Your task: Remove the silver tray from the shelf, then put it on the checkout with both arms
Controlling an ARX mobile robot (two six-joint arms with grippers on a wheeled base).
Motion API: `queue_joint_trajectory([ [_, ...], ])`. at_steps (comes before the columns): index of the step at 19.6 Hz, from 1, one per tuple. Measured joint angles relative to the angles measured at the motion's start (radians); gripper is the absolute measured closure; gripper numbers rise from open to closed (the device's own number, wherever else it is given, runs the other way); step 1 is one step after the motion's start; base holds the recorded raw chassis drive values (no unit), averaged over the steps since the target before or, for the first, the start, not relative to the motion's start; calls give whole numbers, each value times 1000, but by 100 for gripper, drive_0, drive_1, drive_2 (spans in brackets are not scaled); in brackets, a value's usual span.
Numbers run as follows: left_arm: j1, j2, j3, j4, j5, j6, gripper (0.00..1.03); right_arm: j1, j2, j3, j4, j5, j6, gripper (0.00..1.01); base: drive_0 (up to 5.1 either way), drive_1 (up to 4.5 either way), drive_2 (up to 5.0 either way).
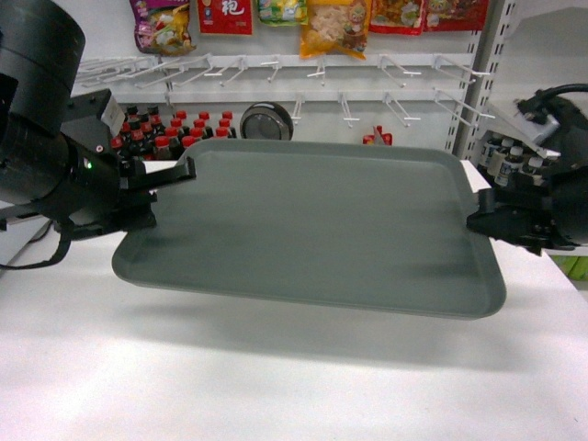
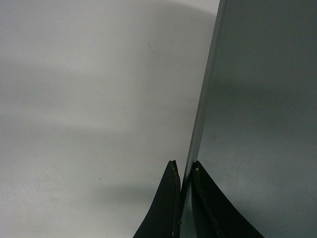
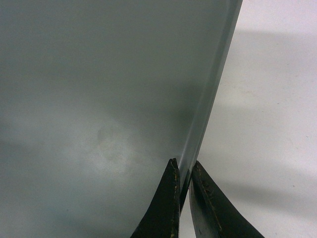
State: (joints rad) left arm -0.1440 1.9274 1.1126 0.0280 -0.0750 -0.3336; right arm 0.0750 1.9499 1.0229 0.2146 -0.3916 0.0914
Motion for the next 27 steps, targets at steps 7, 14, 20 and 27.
queue_joint_trajectory([
  [7,14,121,28,-28,-11,-69,99,71,193,171,-84,117,-109,98,0,0,0],
  [14,-7,183,28,-34,-16,-110,99,92,276,184,-66,205,-139,98,0,0,0],
  [20,-17,205,38,-27,-68,-237,65,122,292,161,-2,234,-247,59,0,0,0],
  [27,-2,3,-87,92,-225,-211,24,65,188,107,150,270,-220,20,0,0,0],
])
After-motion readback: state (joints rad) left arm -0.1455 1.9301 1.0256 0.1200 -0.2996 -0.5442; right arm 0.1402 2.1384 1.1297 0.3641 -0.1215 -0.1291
